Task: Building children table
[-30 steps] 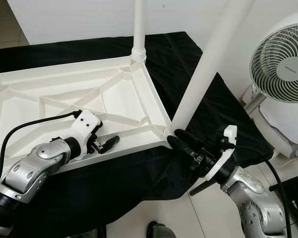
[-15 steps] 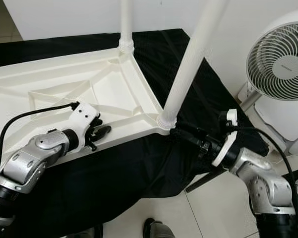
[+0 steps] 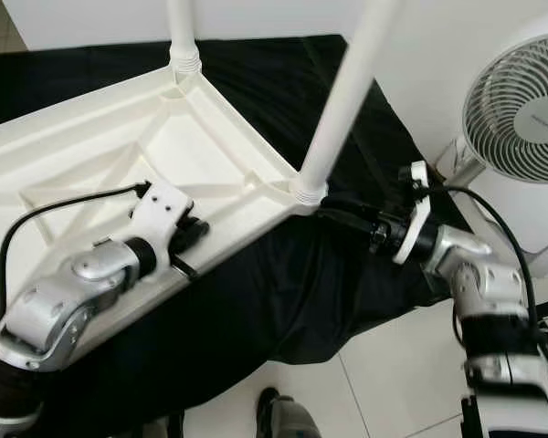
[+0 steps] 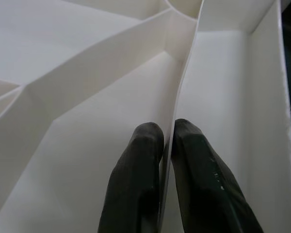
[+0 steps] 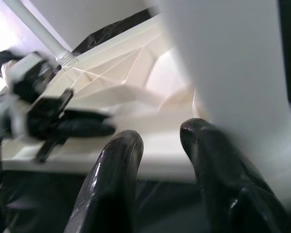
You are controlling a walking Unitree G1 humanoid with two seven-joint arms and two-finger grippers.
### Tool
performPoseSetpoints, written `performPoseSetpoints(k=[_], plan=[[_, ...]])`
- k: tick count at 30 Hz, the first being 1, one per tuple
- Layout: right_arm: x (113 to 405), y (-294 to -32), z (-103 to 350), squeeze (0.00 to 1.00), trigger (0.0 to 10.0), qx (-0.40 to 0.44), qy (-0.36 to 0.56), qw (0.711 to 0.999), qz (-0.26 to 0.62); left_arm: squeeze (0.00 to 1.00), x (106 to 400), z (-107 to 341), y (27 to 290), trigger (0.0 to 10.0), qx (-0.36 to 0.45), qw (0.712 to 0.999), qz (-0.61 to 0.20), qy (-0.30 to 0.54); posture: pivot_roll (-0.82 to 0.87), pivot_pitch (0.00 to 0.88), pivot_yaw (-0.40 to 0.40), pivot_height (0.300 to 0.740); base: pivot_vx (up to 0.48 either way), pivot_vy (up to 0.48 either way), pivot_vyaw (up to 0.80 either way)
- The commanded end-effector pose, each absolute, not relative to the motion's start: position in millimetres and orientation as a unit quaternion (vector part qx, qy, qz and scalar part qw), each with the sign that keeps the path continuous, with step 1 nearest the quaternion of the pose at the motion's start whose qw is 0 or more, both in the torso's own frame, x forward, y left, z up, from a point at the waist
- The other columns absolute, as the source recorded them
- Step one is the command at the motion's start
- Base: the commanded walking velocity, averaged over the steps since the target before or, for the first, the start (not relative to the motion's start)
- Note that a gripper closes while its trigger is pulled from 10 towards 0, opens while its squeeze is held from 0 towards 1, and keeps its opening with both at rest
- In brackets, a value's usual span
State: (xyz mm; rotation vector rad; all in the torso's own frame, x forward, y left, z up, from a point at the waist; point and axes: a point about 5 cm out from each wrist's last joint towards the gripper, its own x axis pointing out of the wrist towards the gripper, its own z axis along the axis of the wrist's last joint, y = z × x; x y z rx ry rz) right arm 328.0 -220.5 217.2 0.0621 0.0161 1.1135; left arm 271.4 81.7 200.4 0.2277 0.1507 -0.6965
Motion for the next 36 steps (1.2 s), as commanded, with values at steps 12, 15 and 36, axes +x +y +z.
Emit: performPoseSetpoints(k=[12, 15, 36], plan=[[370.1, -209.3, 233.0, 0.00, 10.0, 0.026, -0.050, 0.893, 0.447, 0.00, 247.7, 224.8, 49.1, 10.0, 0.078, 0.889, -0.450, 0.027, 0.17, 0.271, -0.078, 0.740, 0.000, 0.000, 0.00], [374.9, -210.3, 240.5, 0.00, 10.0, 0.038, -0.072, 0.901, 0.427, 0.00, 248.0, 226.1, 48.9, 10.0, 0.080, 0.892, -0.445, 0.026, 0.17, 0.273, -0.074, 0.740, 0.000, 0.000, 0.00], [329.7, -174.0, 247.3, 0.00, 10.0, 0.123, -0.230, 0.853, 0.452, 0.00, 257.0, 230.6, 79.4, 10.0, 0.105, 0.901, -0.419, 0.035, 0.16, 0.263, -0.055, 0.740, 0.000, 0.000, 0.00]])
